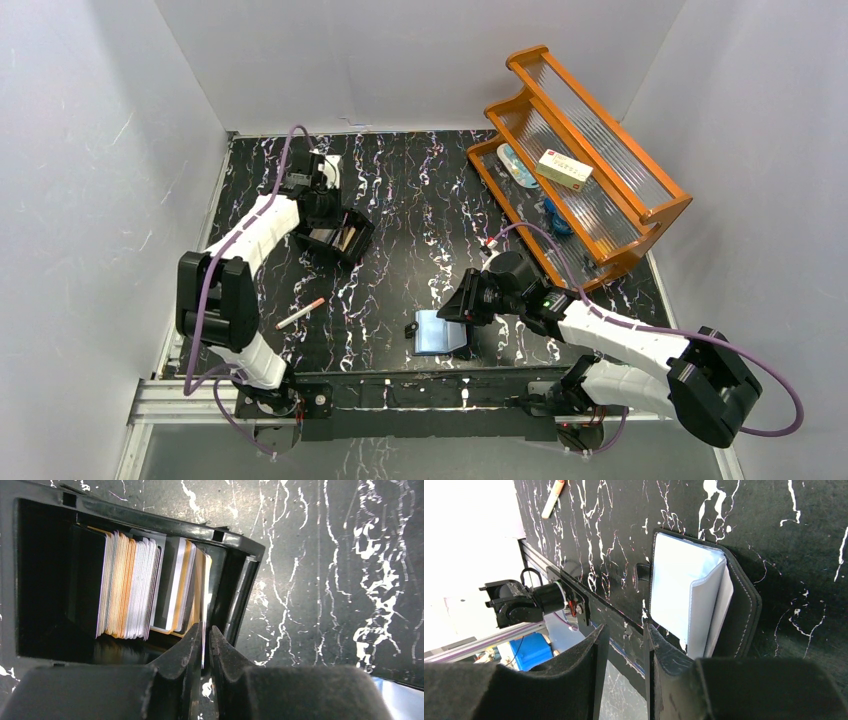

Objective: Put the credit cards into the card holder
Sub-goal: Place the credit card in the storage box.

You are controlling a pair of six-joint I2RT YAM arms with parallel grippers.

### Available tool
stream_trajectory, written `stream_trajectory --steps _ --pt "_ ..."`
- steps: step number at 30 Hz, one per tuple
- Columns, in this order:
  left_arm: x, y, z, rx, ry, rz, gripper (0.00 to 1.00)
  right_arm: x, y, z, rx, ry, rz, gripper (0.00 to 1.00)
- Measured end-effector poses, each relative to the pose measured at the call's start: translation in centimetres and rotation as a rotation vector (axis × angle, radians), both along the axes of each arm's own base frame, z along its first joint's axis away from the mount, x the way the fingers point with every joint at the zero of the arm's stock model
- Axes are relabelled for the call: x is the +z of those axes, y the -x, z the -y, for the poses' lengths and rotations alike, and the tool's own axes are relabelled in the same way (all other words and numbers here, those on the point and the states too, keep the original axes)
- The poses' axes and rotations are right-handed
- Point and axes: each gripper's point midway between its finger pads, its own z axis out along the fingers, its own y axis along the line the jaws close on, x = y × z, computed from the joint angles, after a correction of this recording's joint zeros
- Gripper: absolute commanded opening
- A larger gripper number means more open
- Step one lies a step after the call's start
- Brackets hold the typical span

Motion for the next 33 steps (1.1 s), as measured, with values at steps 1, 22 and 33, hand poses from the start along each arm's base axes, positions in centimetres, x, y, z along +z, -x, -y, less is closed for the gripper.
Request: stream_trajectory --steps 1,22,33 --pt "-0.5 0.0 0.0 -0.005 -0.006 -0.008 0.1 0.0 0.0 0.0 0.001 0.0 0.0 0.4" --pt "-3.8 0.2 0.7 -0.067 0.007 -0.08 0.31 -0.9 0.0 0.1 0.011 0.028 -0.009 0.4" --pt "-5.2 -0.5 -0.2 -0.051 -0.05 -0.085 0.33 -1.2 0.1 0.1 0.016 0.036 -0.008 0.41"
